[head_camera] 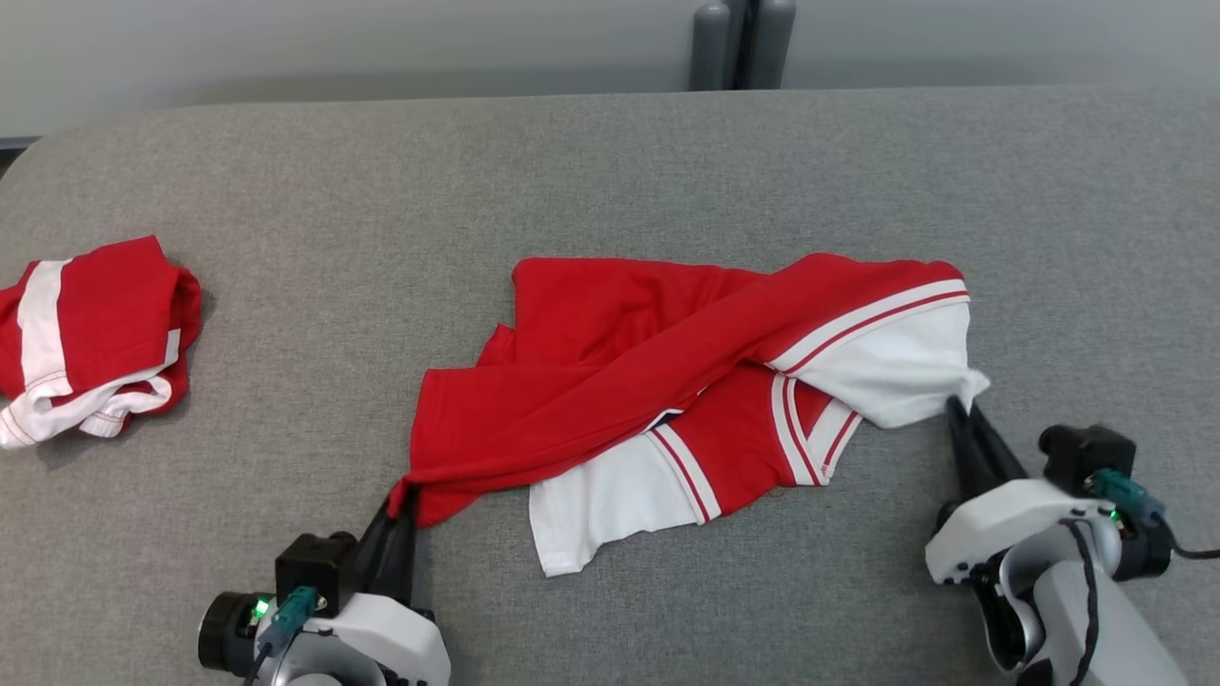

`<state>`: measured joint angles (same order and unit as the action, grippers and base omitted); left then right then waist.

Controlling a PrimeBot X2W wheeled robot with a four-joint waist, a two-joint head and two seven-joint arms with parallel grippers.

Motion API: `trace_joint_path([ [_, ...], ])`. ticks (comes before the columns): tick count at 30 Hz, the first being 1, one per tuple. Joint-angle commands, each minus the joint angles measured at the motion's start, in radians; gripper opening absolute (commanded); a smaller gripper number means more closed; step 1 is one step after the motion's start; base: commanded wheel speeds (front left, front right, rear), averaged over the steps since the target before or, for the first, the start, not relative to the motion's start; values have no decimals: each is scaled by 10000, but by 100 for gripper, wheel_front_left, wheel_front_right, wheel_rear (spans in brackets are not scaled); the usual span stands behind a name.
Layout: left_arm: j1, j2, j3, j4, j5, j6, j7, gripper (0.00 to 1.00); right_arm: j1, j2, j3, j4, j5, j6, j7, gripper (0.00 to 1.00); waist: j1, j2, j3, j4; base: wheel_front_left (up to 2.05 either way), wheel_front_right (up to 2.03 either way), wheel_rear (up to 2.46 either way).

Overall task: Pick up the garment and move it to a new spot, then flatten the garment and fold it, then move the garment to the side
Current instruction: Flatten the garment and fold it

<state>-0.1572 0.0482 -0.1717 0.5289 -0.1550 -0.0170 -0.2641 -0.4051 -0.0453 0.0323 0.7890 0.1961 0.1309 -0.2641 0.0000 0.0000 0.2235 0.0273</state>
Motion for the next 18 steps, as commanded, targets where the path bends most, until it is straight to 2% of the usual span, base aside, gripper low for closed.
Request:
trace_joint_path([
  [1, -203, 43, 114, -149, 59, 30, -4, 0, -2, -107, -93, -348, 120, -3, -2, 0, 0, 0, -72, -56, 0, 0, 0],
  [7, -686, 302, 734, -1272, 380, -154, -9, 0, -118, -316, 4, -2520, 393, -3, -2, 0, 0, 0, -777, -371, 0, 0, 0],
  [12, -1932, 1020, 1138, -1789, 741, -395, -10, 0, -1024, -805, 17, -3828, 571, -3, -1, 0, 0, 0, -1376, -649, 0, 0, 0],
  [18, -3790, 1992, 1353, -1922, 1036, -638, -2, 0, -2536, -1476, 83, -4462, 801, -3, 0, 0, 0, 0, -1888, -866, 0, 0, 0],
])
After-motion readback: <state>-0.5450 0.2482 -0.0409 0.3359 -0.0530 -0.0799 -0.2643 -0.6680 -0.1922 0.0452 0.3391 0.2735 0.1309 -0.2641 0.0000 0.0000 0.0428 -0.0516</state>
